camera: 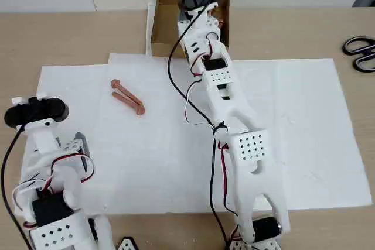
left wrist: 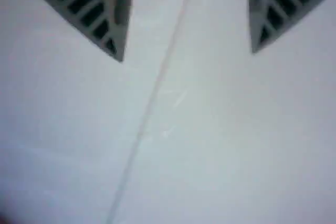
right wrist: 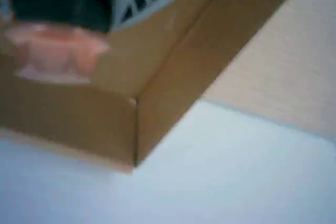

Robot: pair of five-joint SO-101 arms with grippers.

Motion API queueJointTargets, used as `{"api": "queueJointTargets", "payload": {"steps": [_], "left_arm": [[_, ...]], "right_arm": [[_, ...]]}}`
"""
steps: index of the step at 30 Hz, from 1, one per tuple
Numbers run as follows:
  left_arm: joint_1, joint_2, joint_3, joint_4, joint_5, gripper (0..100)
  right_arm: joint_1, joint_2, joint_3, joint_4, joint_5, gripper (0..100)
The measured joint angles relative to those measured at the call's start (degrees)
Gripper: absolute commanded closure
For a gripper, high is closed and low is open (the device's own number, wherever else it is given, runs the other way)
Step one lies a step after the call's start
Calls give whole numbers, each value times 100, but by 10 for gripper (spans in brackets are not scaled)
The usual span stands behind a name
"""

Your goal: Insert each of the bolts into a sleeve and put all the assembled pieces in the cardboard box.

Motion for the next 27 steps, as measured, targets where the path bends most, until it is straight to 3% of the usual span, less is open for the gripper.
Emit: {"api": "queueJointTargets", "payload": {"steps": [4, 10, 27], "left_arm": [[0, 0, 0, 0, 0, 848], [0, 0, 0, 0, 0, 848], [0, 0, 0, 0, 0, 848]], "right_arm": [[79, 62, 0, 0, 0, 986], [79, 62, 0, 0, 0, 878], [70, 62, 0, 0, 0, 883]]}}
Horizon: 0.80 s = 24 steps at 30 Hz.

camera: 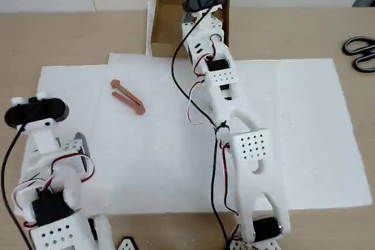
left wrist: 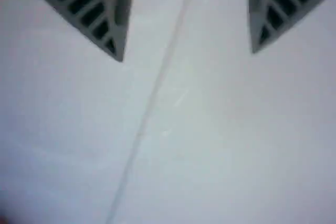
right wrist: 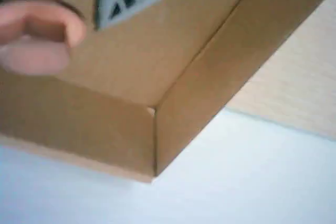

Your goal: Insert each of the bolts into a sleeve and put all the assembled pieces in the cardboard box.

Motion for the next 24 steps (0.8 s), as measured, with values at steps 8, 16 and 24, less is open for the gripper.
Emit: {"api": "queueJointTargets", "payload": {"steps": [8, 16, 24], "left_arm": [[0, 0, 0, 97, 0, 848], [0, 0, 0, 97, 0, 848], [-9, 0, 0, 97, 0, 848]], "right_arm": [[0, -9, -9, 563, 0, 807], [9, -18, -70, 897, 0, 750], [123, -176, -70, 1345, 0, 750]]}}
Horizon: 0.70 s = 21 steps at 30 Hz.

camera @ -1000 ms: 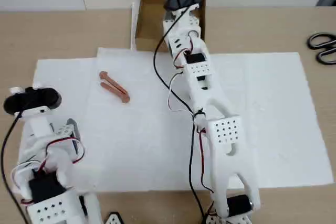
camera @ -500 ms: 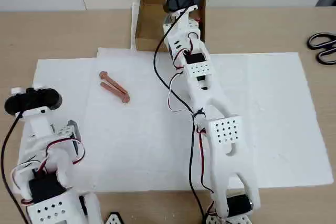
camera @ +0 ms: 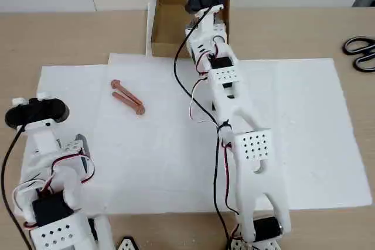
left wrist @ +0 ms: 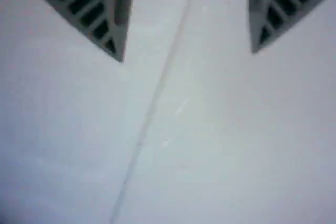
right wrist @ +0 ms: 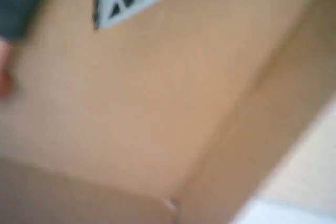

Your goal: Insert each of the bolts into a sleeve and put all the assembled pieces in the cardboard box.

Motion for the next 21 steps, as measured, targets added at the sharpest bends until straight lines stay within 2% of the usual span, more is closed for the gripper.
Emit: {"api": "queueJointTargets", "payload": {"steps": [11, 21], "left_arm": [[0, 0, 0, 0, 0, 848], [0, 0, 0, 0, 0, 848]], "right_arm": [[484, -1943, 0, 3226, 0, 750], [571, -2822, -9, 6409, 0, 750]]}}
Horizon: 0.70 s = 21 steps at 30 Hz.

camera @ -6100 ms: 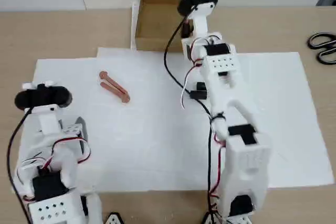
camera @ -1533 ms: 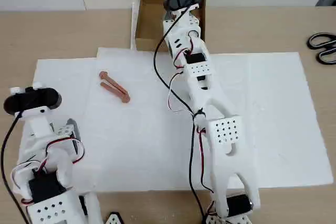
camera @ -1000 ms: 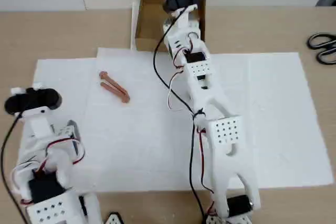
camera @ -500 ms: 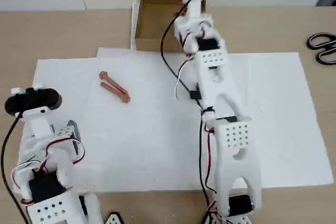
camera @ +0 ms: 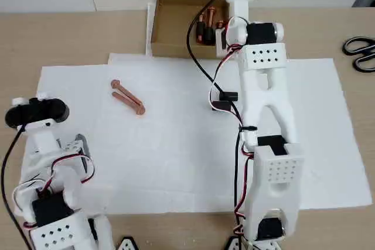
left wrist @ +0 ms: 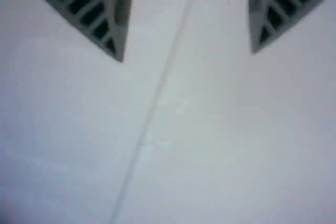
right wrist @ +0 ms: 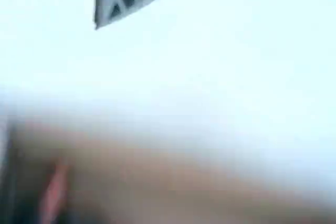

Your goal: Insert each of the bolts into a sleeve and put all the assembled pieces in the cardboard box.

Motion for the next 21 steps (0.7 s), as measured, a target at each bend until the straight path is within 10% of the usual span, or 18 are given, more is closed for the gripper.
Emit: {"api": "queueJointTargets", "payload": {"steps": [21], "left_arm": [[0, 0, 0, 0, 0, 848]], "right_arm": [[448, -1829, 3349, 1213, 132, 748]]}}
